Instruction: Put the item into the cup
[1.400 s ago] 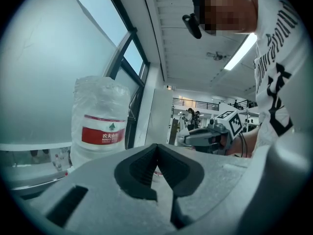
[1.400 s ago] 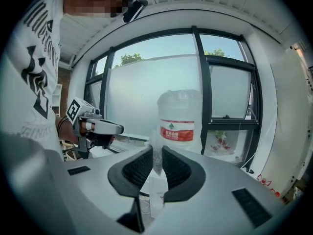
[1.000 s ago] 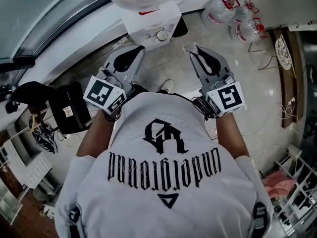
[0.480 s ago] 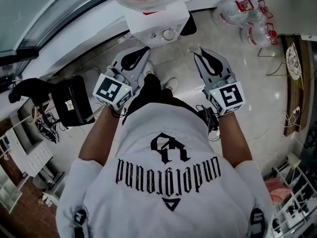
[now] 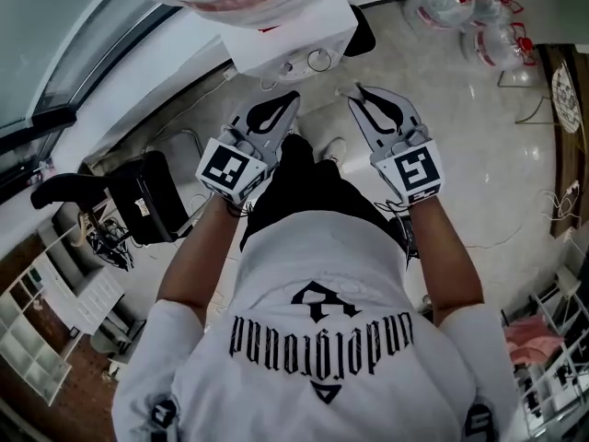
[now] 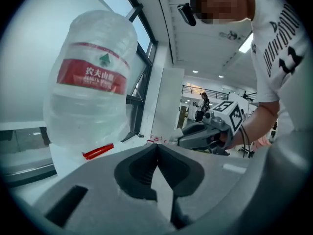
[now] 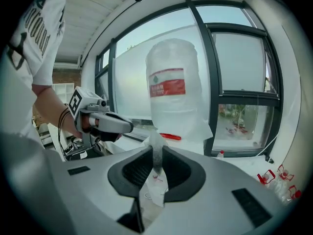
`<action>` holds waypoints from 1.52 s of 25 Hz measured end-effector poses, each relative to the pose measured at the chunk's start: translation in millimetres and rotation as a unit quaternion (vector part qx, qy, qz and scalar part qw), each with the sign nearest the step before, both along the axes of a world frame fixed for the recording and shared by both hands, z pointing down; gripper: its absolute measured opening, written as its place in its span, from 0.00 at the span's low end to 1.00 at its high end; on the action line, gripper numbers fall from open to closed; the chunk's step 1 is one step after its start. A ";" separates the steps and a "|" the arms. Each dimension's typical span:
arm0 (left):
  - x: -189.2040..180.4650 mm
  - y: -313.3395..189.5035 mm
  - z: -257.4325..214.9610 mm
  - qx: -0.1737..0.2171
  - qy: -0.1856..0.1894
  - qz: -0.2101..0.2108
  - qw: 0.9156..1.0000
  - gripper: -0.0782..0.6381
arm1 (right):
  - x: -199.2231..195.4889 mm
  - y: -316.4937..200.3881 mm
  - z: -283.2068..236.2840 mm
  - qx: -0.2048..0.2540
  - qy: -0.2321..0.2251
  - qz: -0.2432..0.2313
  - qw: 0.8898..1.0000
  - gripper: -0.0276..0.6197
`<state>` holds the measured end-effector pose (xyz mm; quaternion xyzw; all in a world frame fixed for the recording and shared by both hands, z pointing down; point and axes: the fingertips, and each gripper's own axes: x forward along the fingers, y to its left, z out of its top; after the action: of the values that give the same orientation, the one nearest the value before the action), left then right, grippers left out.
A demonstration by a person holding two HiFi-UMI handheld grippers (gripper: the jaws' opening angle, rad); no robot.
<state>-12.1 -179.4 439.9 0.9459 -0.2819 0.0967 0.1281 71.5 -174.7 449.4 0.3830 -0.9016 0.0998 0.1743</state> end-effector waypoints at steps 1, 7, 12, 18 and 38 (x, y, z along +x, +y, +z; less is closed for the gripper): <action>5.5 -3.2 9.1 -0.003 0.000 0.006 1.000 0.13 | 1.1 -4.1 12.0 -0.005 0.004 0.001 1.000 0.14; 18.2 -17.2 59.7 -0.021 -0.010 0.019 1.000 0.13 | -1.4 -21.4 74.6 -0.034 0.017 -0.001 0.999 0.14; 22.7 -31.8 108.3 -0.036 -0.023 0.017 0.999 0.13 | -4.9 -36.6 130.0 -0.052 0.029 -0.006 0.998 0.14; 19.0 -47.7 156.5 -0.048 -0.039 0.016 0.998 0.13 | -11.4 -43.8 190.3 -0.079 0.038 -0.009 0.996 0.14; 26.1 -59.4 244.1 -0.079 -0.053 -0.019 0.995 0.13 | -14.3 -97.7 350.1 -0.153 0.099 -0.017 0.983 0.14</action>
<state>13.9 -238.7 684.1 0.9207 -0.2979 0.1666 0.1892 57.2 -272.3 799.5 0.3449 -0.8605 0.1950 0.3203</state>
